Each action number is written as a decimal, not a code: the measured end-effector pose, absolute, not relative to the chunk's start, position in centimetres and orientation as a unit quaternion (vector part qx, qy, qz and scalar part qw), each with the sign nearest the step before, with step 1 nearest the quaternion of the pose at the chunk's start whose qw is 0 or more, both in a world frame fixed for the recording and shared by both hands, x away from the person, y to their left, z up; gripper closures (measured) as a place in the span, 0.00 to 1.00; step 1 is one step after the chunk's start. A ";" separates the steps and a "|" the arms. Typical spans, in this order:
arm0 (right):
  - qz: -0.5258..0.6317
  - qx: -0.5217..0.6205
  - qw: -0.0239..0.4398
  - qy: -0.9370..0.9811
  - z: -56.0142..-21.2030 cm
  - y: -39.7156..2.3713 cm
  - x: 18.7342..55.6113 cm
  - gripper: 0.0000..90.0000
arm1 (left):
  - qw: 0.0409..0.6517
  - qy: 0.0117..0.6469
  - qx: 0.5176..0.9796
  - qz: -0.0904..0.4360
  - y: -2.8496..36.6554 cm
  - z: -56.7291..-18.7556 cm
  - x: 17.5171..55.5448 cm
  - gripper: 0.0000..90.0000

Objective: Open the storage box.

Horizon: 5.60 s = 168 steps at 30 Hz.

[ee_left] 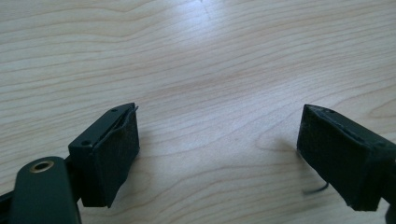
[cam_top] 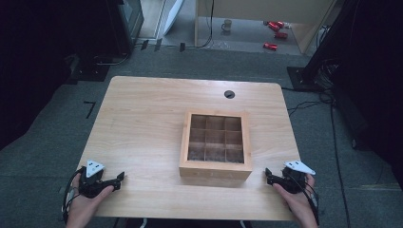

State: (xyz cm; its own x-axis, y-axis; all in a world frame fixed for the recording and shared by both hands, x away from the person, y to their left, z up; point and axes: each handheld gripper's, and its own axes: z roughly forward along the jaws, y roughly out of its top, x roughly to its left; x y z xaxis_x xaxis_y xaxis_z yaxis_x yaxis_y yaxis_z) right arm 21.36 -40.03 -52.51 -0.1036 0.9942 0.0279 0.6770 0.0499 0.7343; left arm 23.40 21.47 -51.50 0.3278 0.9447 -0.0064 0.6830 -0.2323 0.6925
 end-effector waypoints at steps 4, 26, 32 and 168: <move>0.307 0.617 0.258 0.677 -52.5 -40.0 21.4 0.16 | 0.311 0.546 0.749 0.212 21.1 -51.3 23.5 0.16; 0.308 0.614 0.256 0.681 -52.5 -39.7 21.9 0.15 | 0.411 0.441 0.783 0.154 10.2 -48.3 23.8 0.15; 0.306 0.617 0.256 0.678 -52.5 -39.3 22.5 0.15 | 0.424 0.436 0.785 0.112 8.6 -47.5 24.6 0.16; 0.481 0.437 0.355 0.672 -36.2 -31.3 29.5 0.33 | 0.336 0.447 0.807 0.191 12.5 -51.8 24.9 0.20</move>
